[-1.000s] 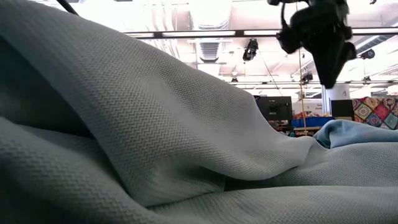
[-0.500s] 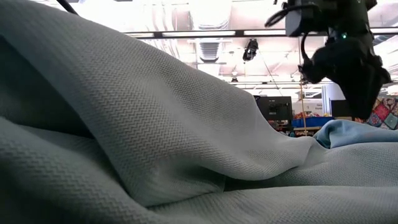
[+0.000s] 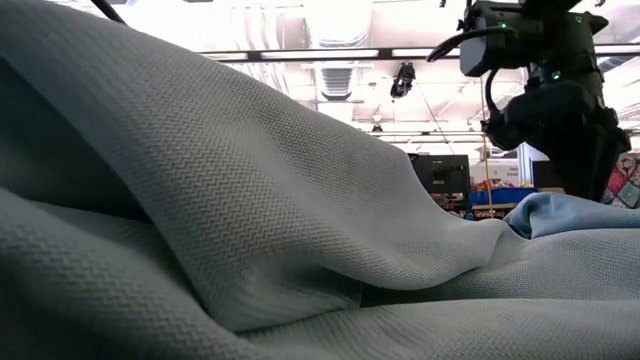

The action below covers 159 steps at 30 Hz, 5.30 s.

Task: Sort microfiber towel by color & place in baskets
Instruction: Put the blue microfiber towel into the bottom black wire basket

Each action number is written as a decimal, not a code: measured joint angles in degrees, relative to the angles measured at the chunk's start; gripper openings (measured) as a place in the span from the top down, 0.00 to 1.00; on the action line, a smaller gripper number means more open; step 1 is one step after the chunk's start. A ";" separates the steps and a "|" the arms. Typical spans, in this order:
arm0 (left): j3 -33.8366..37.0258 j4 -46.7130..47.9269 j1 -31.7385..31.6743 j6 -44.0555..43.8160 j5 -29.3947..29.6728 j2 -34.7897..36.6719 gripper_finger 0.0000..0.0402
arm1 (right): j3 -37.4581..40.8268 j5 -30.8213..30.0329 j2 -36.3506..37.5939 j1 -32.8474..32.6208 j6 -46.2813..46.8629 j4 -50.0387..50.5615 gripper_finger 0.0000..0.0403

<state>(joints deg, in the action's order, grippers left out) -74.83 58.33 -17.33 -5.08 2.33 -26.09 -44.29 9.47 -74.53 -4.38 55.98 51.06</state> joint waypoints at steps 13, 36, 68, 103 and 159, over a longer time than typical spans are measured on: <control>0.00 0.04 -0.01 0.01 0.00 -0.01 0.76 | 0.02 0.13 -9.47 0.01 -4.64 -1.50 0.57; 0.02 0.07 -0.01 0.50 0.00 -0.02 0.76 | 0.22 1.47 -6.03 0.02 -0.96 -3.15 0.96; 0.02 0.07 0.01 0.48 0.02 -0.02 0.76 | -28.14 -8.21 5.65 0.00 -10.49 -21.47 0.97; 0.02 0.09 -0.01 0.49 0.02 0.00 0.76 | -85.06 -1.50 -37.98 -9.49 -26.58 -21.36 0.97; -0.02 6.15 0.01 1.09 -6.41 1.11 0.76 | -90.41 -1.33 -54.24 -13.49 -9.29 -13.19 0.67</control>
<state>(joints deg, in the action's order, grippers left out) -74.85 64.48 -17.32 -3.99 -4.08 -24.97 -134.70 8.14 -128.77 -17.87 46.69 37.87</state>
